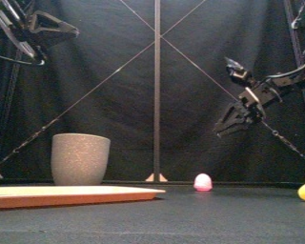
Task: Pick the pink ball then place it on the pink plate
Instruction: Pick the pink ball
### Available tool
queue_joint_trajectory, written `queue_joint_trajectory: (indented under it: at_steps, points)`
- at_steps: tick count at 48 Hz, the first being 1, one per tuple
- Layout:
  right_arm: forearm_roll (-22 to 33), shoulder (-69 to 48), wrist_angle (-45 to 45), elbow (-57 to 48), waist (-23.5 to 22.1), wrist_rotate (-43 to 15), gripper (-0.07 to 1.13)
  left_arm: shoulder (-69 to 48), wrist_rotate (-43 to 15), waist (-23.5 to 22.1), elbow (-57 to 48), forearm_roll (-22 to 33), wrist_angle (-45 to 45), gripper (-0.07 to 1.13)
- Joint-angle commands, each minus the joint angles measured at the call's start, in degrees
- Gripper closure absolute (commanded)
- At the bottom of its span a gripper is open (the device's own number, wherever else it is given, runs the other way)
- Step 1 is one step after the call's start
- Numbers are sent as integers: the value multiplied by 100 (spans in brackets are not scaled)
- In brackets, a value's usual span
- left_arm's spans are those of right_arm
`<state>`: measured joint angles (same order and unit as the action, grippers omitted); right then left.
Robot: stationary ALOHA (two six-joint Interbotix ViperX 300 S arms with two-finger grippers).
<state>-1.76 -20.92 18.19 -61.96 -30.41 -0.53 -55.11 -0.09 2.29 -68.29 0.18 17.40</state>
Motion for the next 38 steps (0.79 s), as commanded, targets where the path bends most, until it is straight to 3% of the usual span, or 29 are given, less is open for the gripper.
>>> queue_joint_trajectory:
  at_steps: [1, 19, 31, 38]
  points:
    - [-123, 545, 62, 343, -18, 9, 8, 35, -9, 35, 62, 0, 53, 97]
    - [35, 2329, -35, 1310, -44, 26, 8, 35, 0, 123, -9, 0, 53, 97]
    - [105, 2584, -501, 1441, 0, 9, 9, 35, 9, 167, -70, 0, 53, 97]
    - [105, 2584, -606, 1441, 0, 9, 18, 35, 9, 237, -97, 0, 53, 97]
